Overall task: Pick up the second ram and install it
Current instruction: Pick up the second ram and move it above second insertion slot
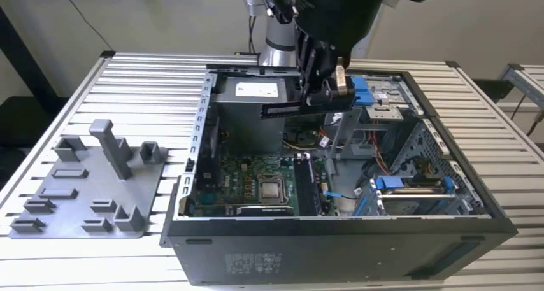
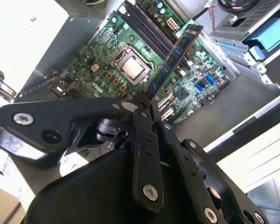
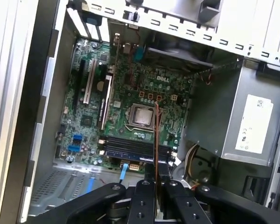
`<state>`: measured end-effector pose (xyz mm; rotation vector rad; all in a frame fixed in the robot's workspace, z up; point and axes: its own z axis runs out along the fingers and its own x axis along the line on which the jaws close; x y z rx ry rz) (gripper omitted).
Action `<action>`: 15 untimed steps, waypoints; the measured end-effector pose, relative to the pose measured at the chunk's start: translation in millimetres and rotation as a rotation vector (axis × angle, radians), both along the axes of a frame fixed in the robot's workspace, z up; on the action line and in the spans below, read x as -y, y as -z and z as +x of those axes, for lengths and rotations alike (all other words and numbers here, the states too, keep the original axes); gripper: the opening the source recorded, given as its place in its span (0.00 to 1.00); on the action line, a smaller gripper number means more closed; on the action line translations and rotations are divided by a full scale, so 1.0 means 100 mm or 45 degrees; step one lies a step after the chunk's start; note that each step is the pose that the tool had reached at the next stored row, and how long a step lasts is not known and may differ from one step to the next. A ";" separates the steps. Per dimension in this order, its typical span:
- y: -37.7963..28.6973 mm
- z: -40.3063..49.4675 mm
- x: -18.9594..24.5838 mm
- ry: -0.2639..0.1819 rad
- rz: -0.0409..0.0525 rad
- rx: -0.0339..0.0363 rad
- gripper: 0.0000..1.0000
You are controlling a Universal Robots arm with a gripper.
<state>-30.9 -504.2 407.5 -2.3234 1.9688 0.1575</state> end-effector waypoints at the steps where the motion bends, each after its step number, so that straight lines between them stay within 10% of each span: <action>1: 0.005 0.001 0.000 0.016 0.000 0.0000 0.14; 15: 0.054 0.018 0.000 0.204 -0.002 -0.0001 0.14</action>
